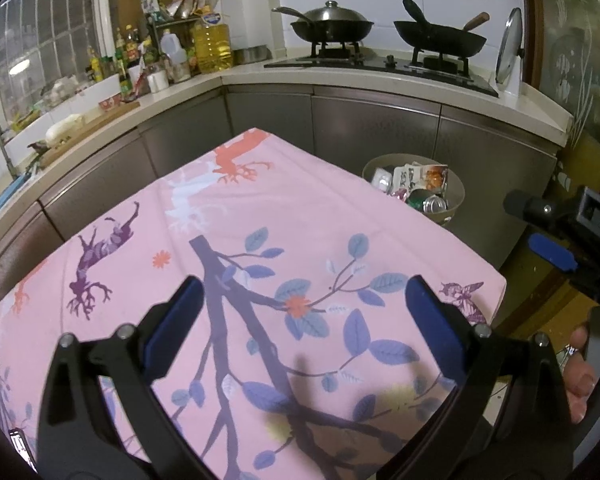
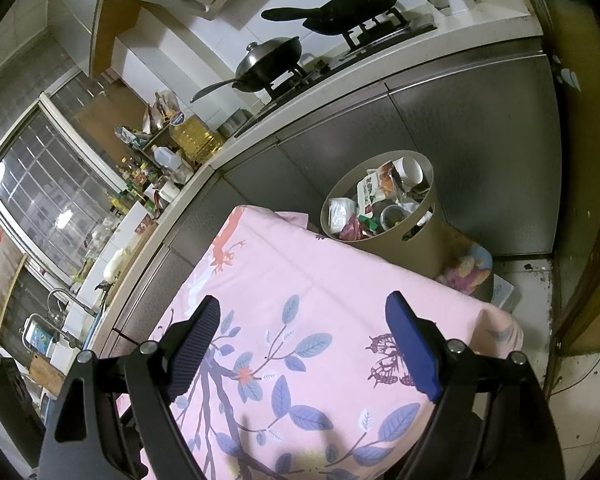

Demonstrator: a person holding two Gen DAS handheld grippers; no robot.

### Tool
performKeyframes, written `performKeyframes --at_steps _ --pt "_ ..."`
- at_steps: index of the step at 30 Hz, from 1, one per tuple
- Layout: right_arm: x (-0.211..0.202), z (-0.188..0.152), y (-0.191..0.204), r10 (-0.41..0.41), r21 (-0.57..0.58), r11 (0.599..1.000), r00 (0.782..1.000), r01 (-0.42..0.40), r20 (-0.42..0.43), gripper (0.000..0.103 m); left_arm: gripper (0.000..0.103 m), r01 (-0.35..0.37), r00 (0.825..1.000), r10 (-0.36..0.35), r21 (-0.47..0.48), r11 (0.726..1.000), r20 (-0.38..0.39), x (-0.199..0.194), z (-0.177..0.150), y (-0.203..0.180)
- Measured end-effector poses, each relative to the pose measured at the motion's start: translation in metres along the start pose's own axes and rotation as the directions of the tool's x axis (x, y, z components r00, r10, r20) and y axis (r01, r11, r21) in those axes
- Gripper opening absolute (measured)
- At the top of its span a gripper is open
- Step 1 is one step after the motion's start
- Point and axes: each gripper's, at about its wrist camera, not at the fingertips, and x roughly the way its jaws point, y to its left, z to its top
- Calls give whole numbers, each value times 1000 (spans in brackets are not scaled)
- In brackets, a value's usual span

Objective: Collect trash

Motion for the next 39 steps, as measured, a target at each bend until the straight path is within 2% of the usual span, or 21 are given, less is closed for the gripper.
performKeyframes --at_steps 39 --pt "1 -11 12 25 8 1000 1000 -24 -9 82 97 10 1000 -10 -12 1000 -14 6 -4 8"
